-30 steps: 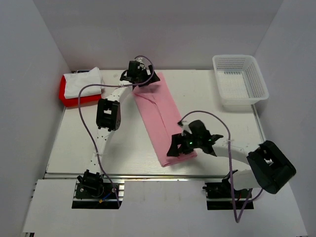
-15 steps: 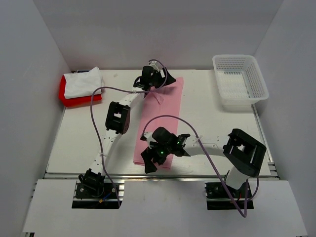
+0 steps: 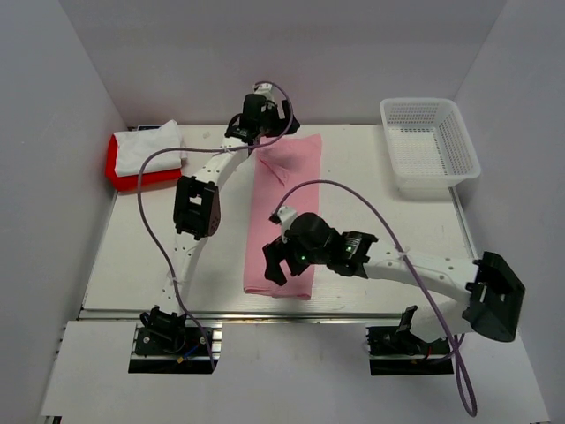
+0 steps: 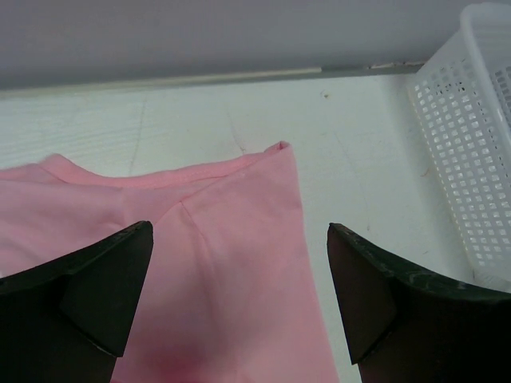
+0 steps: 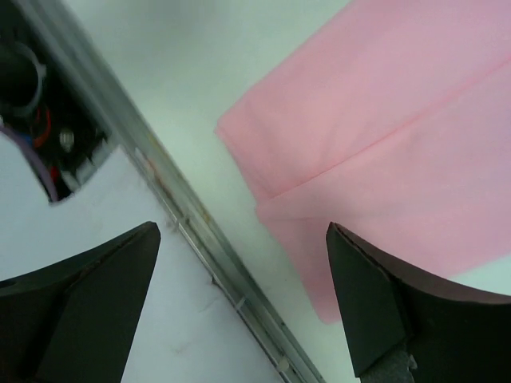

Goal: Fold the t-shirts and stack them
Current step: Rotate the tshirt 90 degrees

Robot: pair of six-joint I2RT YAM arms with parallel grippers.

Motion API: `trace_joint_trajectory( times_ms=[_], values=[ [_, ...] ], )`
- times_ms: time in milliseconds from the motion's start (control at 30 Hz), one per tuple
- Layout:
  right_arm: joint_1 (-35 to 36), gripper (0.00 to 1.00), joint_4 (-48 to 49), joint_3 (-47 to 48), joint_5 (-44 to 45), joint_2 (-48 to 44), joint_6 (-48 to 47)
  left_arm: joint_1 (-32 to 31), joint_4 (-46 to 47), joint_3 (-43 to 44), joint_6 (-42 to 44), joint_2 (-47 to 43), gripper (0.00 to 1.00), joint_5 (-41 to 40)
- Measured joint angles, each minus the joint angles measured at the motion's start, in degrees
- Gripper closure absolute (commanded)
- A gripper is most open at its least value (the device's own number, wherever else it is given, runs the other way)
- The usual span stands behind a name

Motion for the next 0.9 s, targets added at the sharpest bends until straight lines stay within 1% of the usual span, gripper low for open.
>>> trace_joint_trajectory(
  times_ms=[100, 200, 267, 333, 467, 567, 667, 900],
  values=[
    [-0.92, 0.10, -0.37, -1.07, 7.04, -5.46, 2.75, -0.79, -4.13, -0.20, 4.02, -5.22, 0.00, -3.50],
    [-3.08, 0.10, -4.24, -2.25, 16.87, -10.05, 6.64, -3.08, -10.21, 0.26, 7.82, -8.94, 0.00, -10.47],
    [-4.72, 0.10, -9.22, -2.95, 24.55, -12.90, 9.84, -5.44, -14.95, 1.42, 9.57, -9.49, 0.00, -15.72],
    [-6.71, 0.10, -14.14, -3.08, 31.01, -15.02, 13.09, -7.28, -18.71, 0.85, 10.64, -9.46, 0.00, -18.62],
    [-10.58, 0.10, -20.57, -3.13, 39.95, -18.40, 17.62, -10.27, -25.29, -0.72, 11.65, -6.82, 0.00, -20.94],
    [-12.83, 0.10, -22.53, -3.48, 42.97, -19.17, 19.17, -10.84, -29.03, 0.31, 11.93, -2.69, 0.00, -22.10],
    [-14.60, 0.10, -23.78, -4.39, 43.50, -18.86, 19.67, -10.73, -32.00, -0.74, 11.26, -0.42, 0.00, -24.55],
    [-17.22, 0.10, -24.28, -6.10, 42.62, -17.68, 19.65, -10.49, -33.53, -10.49, 7.82, -6.62, 0.00, -32.13]
  ],
)
